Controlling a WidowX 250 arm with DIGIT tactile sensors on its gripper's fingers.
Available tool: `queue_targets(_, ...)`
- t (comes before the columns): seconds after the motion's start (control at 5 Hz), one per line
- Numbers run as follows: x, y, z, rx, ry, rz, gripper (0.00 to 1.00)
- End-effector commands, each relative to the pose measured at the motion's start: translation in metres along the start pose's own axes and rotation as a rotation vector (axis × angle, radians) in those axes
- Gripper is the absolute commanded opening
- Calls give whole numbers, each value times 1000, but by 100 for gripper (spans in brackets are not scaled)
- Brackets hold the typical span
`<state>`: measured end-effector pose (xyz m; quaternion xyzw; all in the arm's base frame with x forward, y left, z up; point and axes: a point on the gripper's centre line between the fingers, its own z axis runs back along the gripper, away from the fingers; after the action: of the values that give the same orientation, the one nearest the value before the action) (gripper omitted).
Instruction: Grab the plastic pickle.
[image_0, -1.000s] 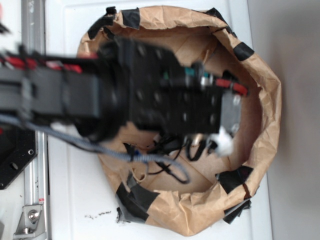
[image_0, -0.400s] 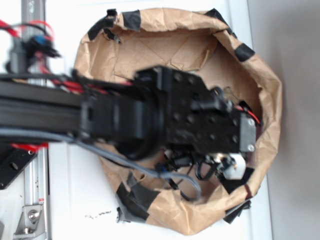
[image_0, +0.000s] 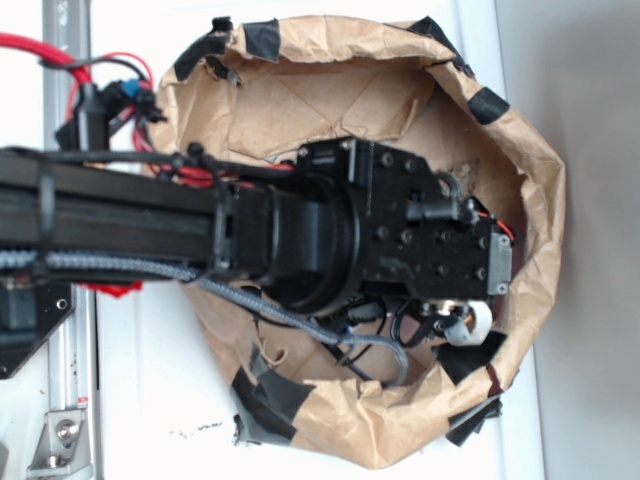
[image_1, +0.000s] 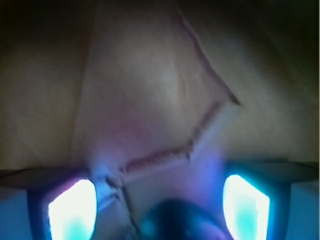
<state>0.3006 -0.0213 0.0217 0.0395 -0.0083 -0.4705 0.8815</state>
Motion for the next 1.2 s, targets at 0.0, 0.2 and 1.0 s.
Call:
queue_targets(0.0, -45, 17, 7, 43, 26, 115, 100)
queue_targets(0.2, -52, 19, -1, 46, 73, 138, 100)
queue_targets(1.0, -35, 20, -2, 9, -33, 258, 0)
